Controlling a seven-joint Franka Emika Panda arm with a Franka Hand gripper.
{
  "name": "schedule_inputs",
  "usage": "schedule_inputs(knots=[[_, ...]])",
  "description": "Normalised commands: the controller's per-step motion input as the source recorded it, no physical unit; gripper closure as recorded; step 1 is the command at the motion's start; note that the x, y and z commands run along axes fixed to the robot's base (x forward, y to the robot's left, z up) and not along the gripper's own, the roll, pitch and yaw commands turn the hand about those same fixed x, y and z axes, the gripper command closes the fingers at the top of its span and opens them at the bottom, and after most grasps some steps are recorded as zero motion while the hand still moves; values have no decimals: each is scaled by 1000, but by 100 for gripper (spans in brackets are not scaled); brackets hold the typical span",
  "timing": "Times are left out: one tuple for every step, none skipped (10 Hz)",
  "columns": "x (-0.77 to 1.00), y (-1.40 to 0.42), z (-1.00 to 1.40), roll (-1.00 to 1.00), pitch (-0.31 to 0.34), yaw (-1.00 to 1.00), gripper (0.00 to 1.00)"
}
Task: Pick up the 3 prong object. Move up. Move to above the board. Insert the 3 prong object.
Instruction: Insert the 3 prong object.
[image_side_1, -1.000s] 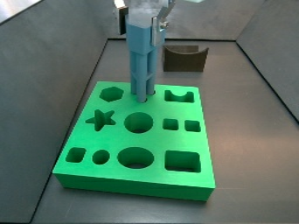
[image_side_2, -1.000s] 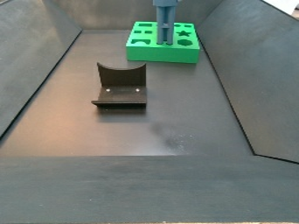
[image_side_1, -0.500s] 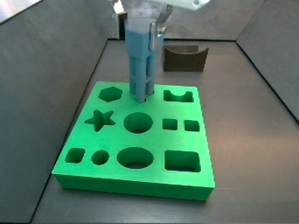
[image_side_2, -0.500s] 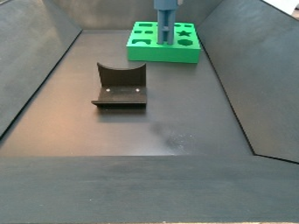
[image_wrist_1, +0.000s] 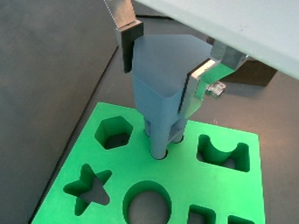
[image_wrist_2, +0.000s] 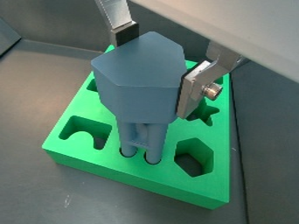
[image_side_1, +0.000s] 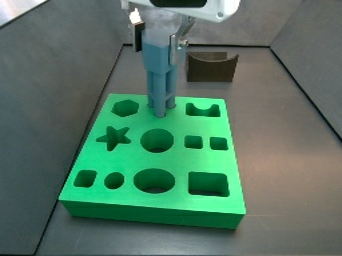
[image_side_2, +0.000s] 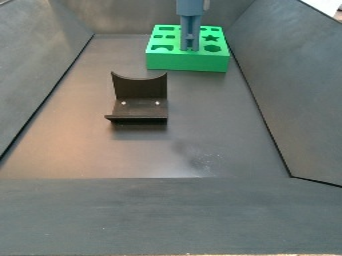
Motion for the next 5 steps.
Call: schedule_inputs(knots=[[191,0,-717,87,0,0,100],[243,0,-840,126,0,0,100],[297,0,-940,161,0,0,100],[266,0,-997,161,0,0,100],[231,0,-1000,157,0,0,100]])
